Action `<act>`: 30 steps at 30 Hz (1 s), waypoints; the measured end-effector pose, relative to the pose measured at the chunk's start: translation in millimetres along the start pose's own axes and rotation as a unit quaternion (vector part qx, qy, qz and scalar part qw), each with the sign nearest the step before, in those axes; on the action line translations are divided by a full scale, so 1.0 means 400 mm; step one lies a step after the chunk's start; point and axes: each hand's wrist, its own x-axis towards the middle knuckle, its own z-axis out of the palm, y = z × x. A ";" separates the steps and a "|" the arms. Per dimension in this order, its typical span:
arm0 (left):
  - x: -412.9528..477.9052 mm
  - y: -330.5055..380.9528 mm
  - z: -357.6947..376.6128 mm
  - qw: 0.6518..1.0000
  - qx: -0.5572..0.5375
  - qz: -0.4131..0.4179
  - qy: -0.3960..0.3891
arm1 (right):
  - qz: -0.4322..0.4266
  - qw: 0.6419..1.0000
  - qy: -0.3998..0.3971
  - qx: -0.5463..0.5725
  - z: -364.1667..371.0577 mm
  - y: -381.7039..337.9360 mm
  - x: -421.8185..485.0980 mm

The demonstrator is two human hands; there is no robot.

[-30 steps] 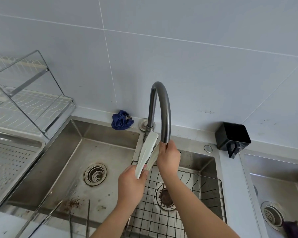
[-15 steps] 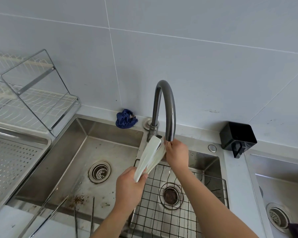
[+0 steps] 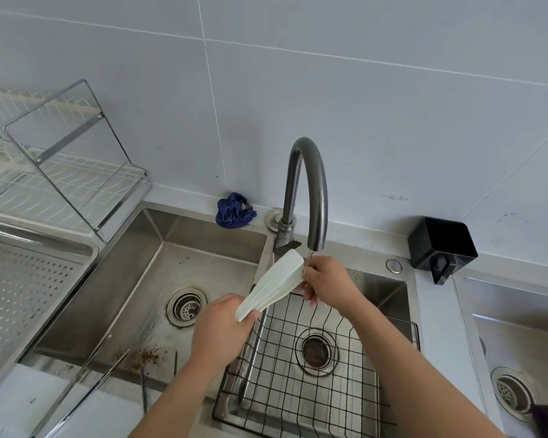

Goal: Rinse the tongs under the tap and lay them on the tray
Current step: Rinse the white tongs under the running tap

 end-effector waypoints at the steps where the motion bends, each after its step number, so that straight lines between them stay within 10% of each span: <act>1: 0.008 -0.007 -0.011 1.000 0.016 0.004 -0.014 | 0.006 1.000 -0.021 0.014 -0.005 0.007 -0.002; 7: 0.045 -0.008 -0.047 0.997 0.024 -0.017 -0.065 | -0.007 0.999 0.009 -0.052 0.000 0.018 0.002; 12: 0.050 -0.029 -0.067 0.996 -0.020 -0.064 -0.057 | 0.028 0.988 -0.094 0.122 0.003 0.013 -0.012; 20: 0.066 -0.011 -0.087 0.997 0.037 -0.015 -0.066 | 0.039 0.951 -0.025 0.305 0.031 0.023 -0.012; 30: 0.086 0.031 -0.108 0.975 0.175 0.047 -0.130 | 0.056 0.982 -0.061 0.172 0.032 0.047 -0.010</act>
